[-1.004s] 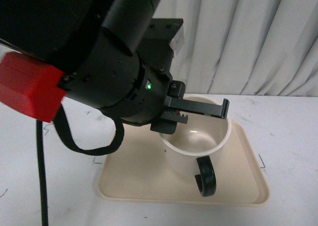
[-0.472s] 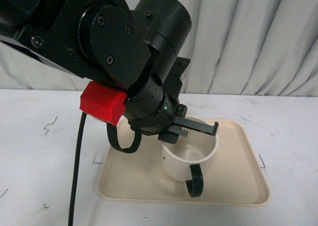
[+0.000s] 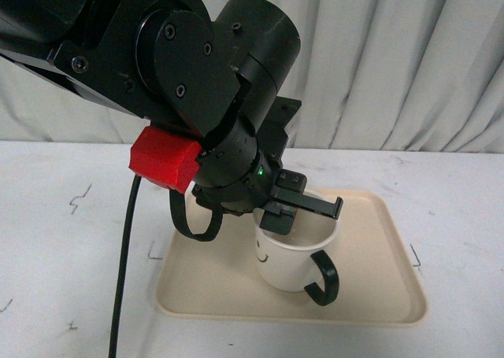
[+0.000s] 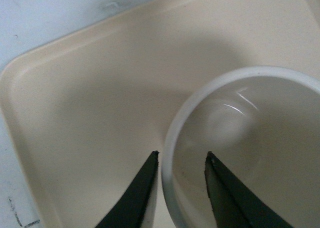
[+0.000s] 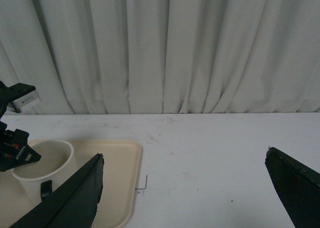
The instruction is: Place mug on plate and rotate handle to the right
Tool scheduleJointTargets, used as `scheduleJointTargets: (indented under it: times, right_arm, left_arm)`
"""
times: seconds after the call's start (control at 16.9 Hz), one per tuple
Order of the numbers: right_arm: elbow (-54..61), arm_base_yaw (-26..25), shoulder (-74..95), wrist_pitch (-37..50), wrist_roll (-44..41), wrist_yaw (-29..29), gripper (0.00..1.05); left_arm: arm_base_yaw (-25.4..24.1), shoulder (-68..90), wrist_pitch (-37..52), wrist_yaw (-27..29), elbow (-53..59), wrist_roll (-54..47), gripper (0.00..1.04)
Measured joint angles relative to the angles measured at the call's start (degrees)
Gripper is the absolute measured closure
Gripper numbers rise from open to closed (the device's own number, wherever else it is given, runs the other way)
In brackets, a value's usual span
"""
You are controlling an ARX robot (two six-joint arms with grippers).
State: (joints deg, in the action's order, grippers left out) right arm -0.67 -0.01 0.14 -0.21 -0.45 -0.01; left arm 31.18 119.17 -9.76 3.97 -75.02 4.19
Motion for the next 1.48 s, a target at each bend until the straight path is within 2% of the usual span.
scheduleJointTargets:
  times: [0.18, 0.3, 0.35, 0.41, 0.47, 0.53, 0.65, 0.71, 0.77, 0.89, 0.94, 1.0, 1.48]
  right_arm:
    - [0.0, 0.0, 0.0, 0.0, 0.0, 0.0, 0.06]
    - [0.0, 0.0, 0.0, 0.0, 0.0, 0.0, 0.06]
    - [0.0, 0.0, 0.0, 0.0, 0.0, 0.0, 0.06]
    - [0.0, 0.0, 0.0, 0.0, 0.0, 0.0, 0.06]
    - [0.0, 0.0, 0.0, 0.0, 0.0, -0.1, 0.06]
    - [0.0, 0.0, 0.0, 0.0, 0.0, 0.0, 0.06]
    - [0.0, 0.0, 0.0, 0.0, 0.0, 0.0, 0.06]
    - [0.0, 0.0, 0.0, 0.0, 0.0, 0.0, 0.06]
    - [0.0, 0.0, 0.0, 0.0, 0.0, 0.0, 0.06]
    - [0.0, 0.0, 0.0, 0.0, 0.0, 0.0, 0.06]
    - [0.0, 0.0, 0.0, 0.0, 0.0, 0.0, 0.06]
    - [0.0, 0.0, 0.0, 0.0, 0.0, 0.0, 0.06]
    - [0.0, 0.0, 0.0, 0.0, 0.0, 0.0, 0.06]
  left_arm:
    - [-0.9, -4.7, 1.8, -0.5, 3.1, -0.6, 0.42]
    - [-2.3, -14.6, 9.6, 0.3, 10.2, -3.8, 0.16]
    - [-2.9, -17.3, 10.3, 0.8, 10.5, -4.9, 0.05]
    - [-2.7, -17.1, 22.9, 5.6, 13.4, -5.2, 0.10]
    - [-3.0, -17.2, 38.8, 14.2, 20.8, -4.7, 0.21]
    - [-3.8, -18.2, 48.7, 18.4, 28.9, -4.6, 0.30]
    - [-9.6, -25.2, 67.2, 18.2, 43.3, -4.6, 0.53]
    - [-12.1, -30.7, 71.7, 17.1, 46.6, -4.4, 0.64]
    - [-13.2, -34.4, 72.6, 15.6, 49.1, -4.4, 0.73]
    - [-15.7, -38.7, 70.6, 11.0, 57.6, -4.4, 0.99]
    - [-17.5, -41.4, 69.9, 9.5, 60.4, -4.3, 1.03]
    - [-19.1, -43.1, 74.9, 8.6, 62.6, -4.3, 1.03]
    - [-26.0, -66.0, 59.1, 1.3, 72.5, -4.3, 1.03]
